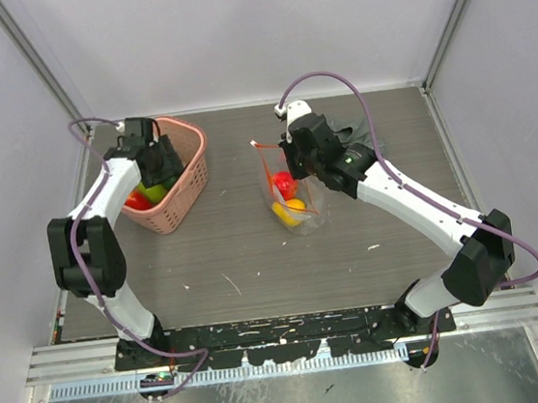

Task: Place the food in the zip-top bag and seal the zipper
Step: Pick up the fake fruit from the bin.

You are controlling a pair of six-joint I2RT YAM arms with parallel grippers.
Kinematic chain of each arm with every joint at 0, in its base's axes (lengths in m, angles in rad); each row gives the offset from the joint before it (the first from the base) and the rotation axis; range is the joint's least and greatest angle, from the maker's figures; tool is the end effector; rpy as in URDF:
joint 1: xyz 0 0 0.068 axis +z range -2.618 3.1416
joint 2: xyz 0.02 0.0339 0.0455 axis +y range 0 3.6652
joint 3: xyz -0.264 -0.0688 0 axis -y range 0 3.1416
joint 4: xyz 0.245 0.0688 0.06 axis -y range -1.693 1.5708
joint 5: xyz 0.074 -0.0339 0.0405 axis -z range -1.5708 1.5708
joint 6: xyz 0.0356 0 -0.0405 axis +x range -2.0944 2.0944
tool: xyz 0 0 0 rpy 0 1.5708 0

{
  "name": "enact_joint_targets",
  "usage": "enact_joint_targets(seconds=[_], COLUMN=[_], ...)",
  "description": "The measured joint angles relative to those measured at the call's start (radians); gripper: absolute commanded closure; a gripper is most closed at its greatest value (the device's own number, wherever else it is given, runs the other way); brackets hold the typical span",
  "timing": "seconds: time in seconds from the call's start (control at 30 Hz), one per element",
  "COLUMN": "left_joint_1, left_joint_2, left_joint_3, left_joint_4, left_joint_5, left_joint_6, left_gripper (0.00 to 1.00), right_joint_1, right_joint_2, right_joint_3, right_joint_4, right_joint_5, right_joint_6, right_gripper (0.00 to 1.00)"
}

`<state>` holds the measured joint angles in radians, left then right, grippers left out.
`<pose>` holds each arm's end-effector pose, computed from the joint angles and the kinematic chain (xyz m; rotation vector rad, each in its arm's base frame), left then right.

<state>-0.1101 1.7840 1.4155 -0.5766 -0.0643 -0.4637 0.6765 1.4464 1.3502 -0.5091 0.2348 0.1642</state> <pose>0.3881 -0.0406 0.2505 -0.4690 2.4758 -0.1529 0.2595 0.1978 0.3498 -0.4185 2.1254 0.2296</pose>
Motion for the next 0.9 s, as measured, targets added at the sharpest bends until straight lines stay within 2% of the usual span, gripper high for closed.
enact_joint_targets(seconds=[0.53, 0.77, 0.9], left_joint_1=[-0.029, -0.067, -0.131], left_joint_2=[-0.344, -0.456, -0.498], left_joint_3=[-0.109, -0.150, -0.166], left_joint_4=[0.048, 0.102, 0.140], left_joint_5=[0.049, 0.146, 0.207], left_joint_6=[-0.023, -0.037, -0.053], left_gripper=[0.66, 0.66, 0.66], right_joint_1=[0.000, 0.000, 0.002], right_joint_2=[0.000, 0.000, 0.000], right_joint_3=[0.084, 0.090, 0.105], right_joint_4=[-0.054, -0.065, -0.088], right_joint_5=[0.086, 0.117, 0.156], right_joint_6=[0.000, 0.025, 0.044], right_gripper=[0.97, 0.99, 1.00])
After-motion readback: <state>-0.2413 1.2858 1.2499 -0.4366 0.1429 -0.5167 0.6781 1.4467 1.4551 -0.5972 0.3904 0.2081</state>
